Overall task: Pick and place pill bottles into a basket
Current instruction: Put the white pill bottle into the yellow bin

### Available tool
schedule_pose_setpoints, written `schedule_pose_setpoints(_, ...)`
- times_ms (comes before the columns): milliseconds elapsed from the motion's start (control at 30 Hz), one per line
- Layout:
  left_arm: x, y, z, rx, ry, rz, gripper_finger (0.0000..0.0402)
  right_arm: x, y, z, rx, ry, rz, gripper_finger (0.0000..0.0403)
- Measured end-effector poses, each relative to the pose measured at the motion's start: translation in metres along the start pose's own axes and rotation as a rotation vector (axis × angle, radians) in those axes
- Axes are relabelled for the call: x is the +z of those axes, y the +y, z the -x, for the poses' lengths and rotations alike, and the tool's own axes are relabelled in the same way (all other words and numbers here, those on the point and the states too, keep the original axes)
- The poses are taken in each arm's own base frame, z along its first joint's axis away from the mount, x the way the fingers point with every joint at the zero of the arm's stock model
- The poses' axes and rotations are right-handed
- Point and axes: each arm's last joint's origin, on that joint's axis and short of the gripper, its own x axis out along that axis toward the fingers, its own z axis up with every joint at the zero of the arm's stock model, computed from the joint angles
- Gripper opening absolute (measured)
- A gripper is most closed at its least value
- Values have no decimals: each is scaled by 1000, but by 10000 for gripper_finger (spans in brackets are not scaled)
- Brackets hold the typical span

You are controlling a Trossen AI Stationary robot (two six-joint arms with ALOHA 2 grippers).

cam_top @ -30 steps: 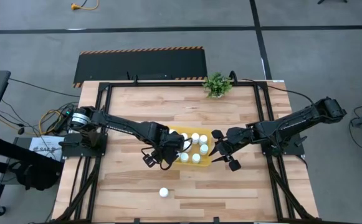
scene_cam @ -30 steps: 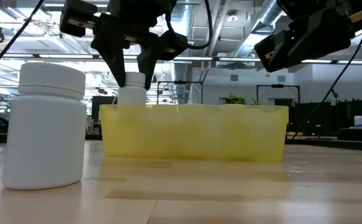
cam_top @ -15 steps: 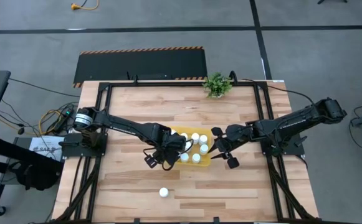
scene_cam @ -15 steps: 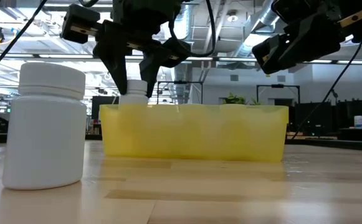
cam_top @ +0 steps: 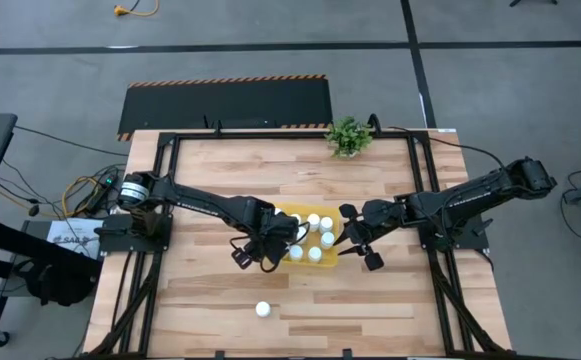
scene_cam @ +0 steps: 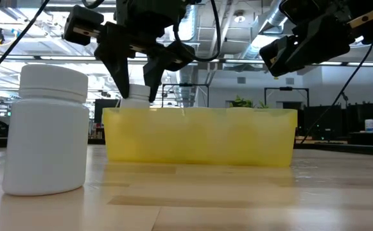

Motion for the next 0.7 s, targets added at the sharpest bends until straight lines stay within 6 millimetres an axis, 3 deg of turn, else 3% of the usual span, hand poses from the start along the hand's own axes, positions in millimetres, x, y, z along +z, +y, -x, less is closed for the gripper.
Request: schedule_pose_setpoints(700,-1,0,0,-22,-17,-7,175,0,0,0,0,0,0,124)
